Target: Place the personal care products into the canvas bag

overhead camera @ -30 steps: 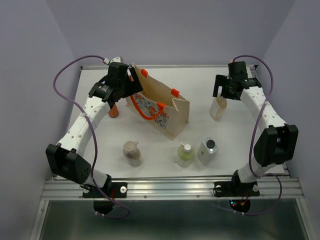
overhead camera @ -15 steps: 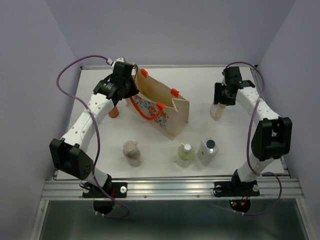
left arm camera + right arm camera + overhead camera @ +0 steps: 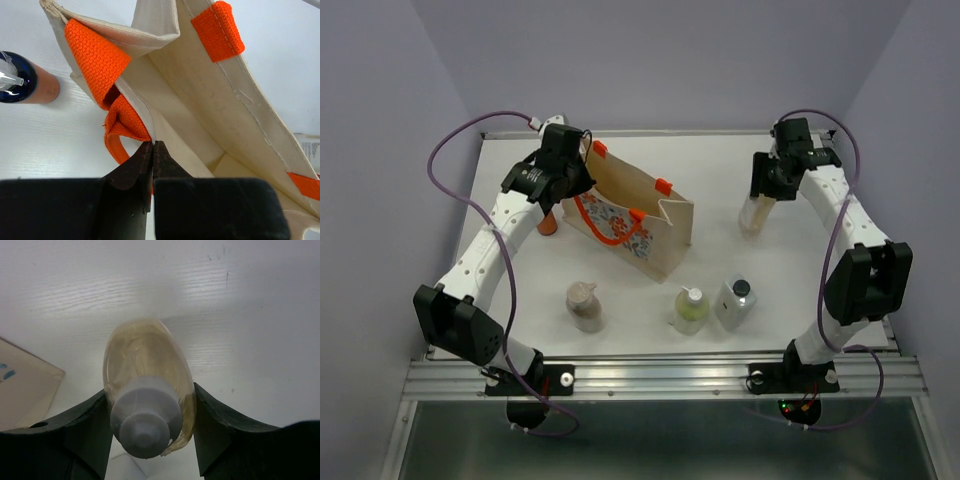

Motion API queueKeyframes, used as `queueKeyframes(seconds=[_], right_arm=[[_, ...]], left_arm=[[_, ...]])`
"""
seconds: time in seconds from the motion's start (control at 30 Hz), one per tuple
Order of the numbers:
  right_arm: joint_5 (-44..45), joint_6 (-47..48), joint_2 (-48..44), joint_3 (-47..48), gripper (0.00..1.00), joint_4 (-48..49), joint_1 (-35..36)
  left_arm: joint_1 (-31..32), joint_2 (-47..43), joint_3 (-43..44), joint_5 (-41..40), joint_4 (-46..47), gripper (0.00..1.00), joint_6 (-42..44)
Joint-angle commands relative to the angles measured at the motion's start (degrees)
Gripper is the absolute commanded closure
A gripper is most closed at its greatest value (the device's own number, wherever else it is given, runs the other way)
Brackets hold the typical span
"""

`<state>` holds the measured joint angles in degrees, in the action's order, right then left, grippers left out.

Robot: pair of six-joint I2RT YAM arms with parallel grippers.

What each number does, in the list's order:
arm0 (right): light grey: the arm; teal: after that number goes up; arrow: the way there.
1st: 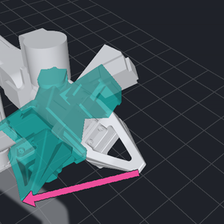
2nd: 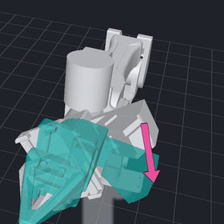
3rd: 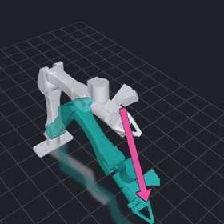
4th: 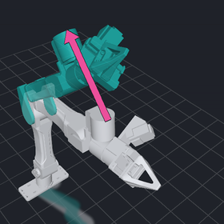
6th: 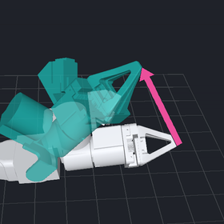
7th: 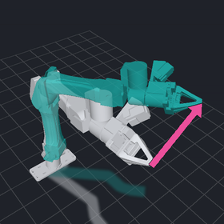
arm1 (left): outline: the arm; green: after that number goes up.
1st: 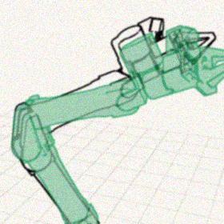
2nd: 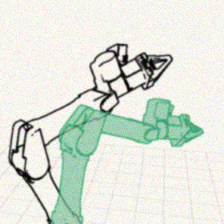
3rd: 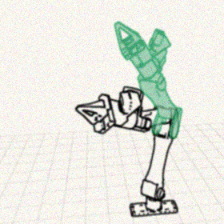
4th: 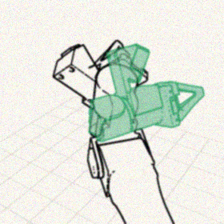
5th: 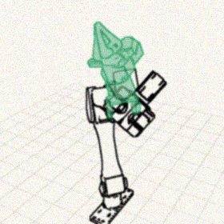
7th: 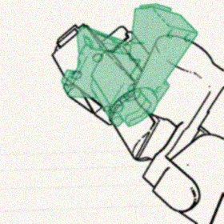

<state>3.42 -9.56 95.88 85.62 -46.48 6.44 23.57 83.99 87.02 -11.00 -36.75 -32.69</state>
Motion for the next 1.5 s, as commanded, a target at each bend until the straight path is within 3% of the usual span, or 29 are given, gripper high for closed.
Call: queueKeyframes(seconds=[0.0,0.2,0.37,0.63,0.7,0.97,1.3,1.47], right_arm=[[-8.2,-2.8,-9.1,15.0,0.99,3.4,1.9],[-16.5,-6.2,-13.3,23.7,0.99,9.9,7.1],[-14.3,-13.5,-11.6,31.5,0.99,14.0,18.6],[-2.6,-21.3,-2.8,37.7,0.99,14.2,35.2],[5.5,-22.6,-1.0,38.3,0.99,13.5,37.7],[24.2,-29.6,2.2,33.0,0.99,14.4,42.0],[31.6,-30.4,1.2,29.3,0.99,13.1,42.5],[29.3,-29.7,1.5,28.5,0.99,12.8,42.5]], left_arm=[[0.3,-3.7,-0.4,-0.3,1.9,0.98,-0.6],[0.3,-3.7,-1.3,-0.7,1.8,1.0,-0.8],[0.3,-4.3,-3.4,-0.2,3.0,1.0,-1.9],[0.4,-4.3,-3.8,-1.0,2.8,1.0,-3.3],[0.4,-4.6,-4.0,-1.3,2.7,1.0,-4.0],[0.6,-7.7,-6.6,-2.4,3.7,1.0,-6.0],[0.6,-8.3,-7.0,-1.8,4.4,1.0,-5.8],[0.6,-8.2,-6.3,-1.2,4.8,1.0,-6.1]])
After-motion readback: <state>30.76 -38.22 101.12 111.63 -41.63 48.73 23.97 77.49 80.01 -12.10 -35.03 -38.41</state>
